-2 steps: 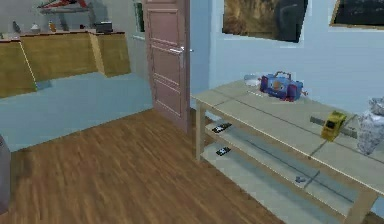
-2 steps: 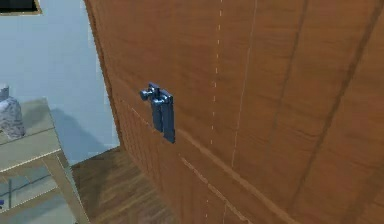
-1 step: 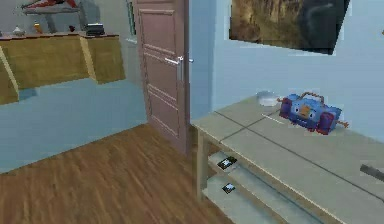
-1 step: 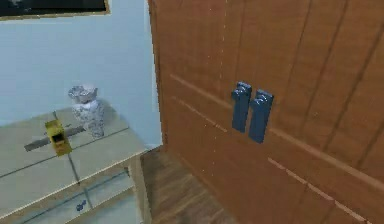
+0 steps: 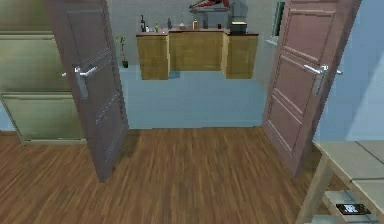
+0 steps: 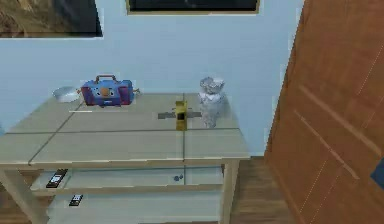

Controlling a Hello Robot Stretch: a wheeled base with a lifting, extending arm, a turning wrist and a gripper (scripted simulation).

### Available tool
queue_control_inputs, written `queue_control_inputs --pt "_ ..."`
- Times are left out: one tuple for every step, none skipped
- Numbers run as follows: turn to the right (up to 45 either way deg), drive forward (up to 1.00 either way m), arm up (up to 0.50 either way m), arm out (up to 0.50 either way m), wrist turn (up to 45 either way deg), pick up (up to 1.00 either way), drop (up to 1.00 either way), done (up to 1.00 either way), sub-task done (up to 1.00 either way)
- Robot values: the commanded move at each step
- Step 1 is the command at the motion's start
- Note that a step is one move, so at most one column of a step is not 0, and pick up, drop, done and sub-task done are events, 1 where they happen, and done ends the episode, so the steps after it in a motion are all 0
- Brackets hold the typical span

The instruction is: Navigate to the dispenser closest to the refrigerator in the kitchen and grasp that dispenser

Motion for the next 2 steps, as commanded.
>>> queue_control_inputs --pt "0.0 1.00 0.00 0.00 0.0 0.00 0.00 0.00 0.00" --pt "0.0 1.00 0.00 0.00 0.0 0.00 0.00 0.00 0.00"
